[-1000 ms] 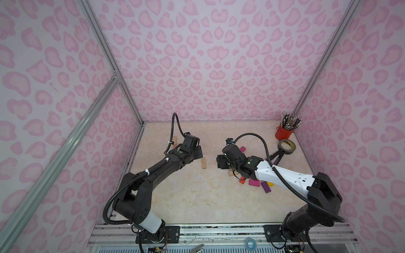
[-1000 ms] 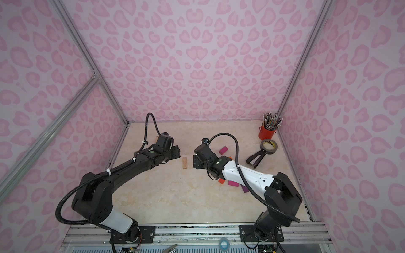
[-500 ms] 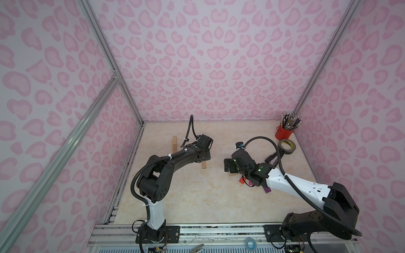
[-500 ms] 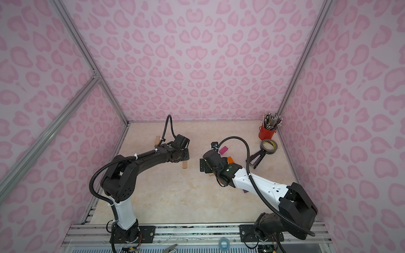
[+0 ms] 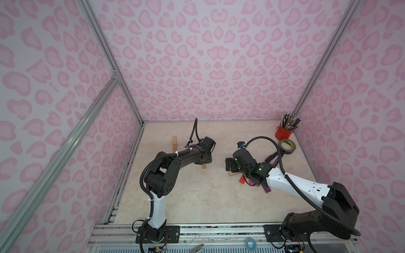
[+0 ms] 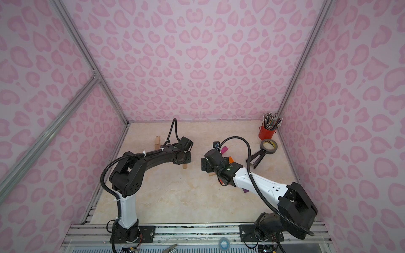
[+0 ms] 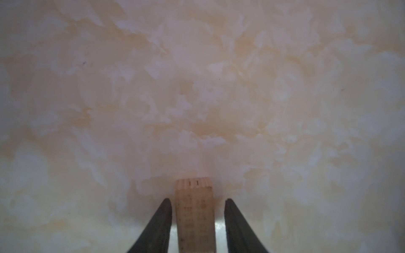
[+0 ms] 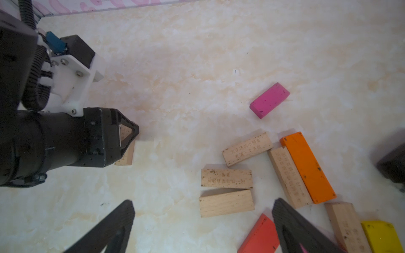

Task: Assemble the letter k with building blocks
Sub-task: Pick up the building block from the center of the board.

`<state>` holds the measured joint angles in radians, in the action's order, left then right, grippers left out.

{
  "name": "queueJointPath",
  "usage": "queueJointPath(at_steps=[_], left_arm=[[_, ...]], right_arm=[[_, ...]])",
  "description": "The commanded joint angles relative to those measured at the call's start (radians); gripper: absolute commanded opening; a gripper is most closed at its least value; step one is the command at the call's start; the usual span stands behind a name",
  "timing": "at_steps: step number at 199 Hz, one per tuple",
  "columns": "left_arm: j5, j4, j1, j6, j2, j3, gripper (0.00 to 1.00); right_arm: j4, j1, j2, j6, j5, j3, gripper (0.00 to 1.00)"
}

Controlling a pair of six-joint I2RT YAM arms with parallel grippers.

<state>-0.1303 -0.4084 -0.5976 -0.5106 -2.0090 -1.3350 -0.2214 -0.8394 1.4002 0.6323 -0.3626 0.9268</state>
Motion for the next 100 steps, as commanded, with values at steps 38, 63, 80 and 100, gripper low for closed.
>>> queueJointPath(at_steps=[38, 63, 80, 100], left_arm=[[-0.011, -0.029, 0.003, 0.015, 0.001, -0.007, 0.30], [0.027, -0.022, 0.027, 0.029, 0.020, 0.009, 0.26], [0.043, -0.026, 0.053, 0.052, 0.042, 0.019, 0.25], [0.053, -0.037, 0.093, 0.092, 0.086, 0.041, 0.25]], right_arm=[[0.011, 0.002, 0.006, -0.006, 0.011, 0.007, 1.00], [0.011, 0.002, 0.007, -0.008, 0.017, 0.019, 1.00], [0.010, 0.003, 0.008, -0.013, 0.020, 0.026, 1.00], [0.012, 0.006, 0.012, -0.022, 0.036, 0.036, 1.00]])
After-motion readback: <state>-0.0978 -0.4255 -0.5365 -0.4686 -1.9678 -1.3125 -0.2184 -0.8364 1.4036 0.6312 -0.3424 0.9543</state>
